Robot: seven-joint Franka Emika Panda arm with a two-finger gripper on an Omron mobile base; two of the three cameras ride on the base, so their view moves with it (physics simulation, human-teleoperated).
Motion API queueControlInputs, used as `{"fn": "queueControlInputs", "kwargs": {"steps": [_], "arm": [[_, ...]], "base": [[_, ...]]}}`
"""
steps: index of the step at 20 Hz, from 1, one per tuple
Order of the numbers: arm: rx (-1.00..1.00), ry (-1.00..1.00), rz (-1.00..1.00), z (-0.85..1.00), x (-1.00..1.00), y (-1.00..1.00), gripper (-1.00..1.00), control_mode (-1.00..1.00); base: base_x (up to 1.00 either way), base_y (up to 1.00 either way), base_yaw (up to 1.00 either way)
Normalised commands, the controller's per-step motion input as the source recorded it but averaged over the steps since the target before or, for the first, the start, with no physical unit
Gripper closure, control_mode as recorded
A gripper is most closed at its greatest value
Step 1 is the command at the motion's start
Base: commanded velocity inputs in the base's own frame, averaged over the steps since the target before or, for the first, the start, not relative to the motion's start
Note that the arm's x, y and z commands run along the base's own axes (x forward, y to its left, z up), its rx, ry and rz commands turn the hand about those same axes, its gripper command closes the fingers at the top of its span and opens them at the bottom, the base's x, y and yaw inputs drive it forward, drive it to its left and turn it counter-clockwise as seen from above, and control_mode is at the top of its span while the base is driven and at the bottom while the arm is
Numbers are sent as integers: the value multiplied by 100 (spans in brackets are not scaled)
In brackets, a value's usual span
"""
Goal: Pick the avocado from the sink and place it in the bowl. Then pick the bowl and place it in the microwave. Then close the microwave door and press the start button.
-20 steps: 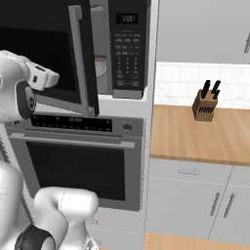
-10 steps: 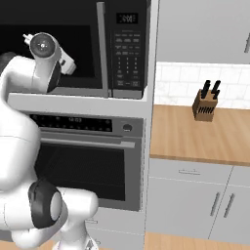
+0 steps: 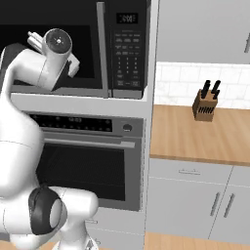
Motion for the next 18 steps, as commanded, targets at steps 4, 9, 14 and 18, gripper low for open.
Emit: {"fn": "queueControlInputs", "kwargs": {"steps": [4, 9, 14, 18], "arm": [[14, -33, 0, -60, -100, -77, -100, -100], [29, -14, 0, -25, -99, -100, -100, -100], [31, 2, 0, -19, -46, -96, -100, -100], [24, 10, 0, -6, 4, -62, -100, -100]], "base": [[0, 0, 0], [0, 0, 0], [0, 0, 0], [0, 0, 0]]}}
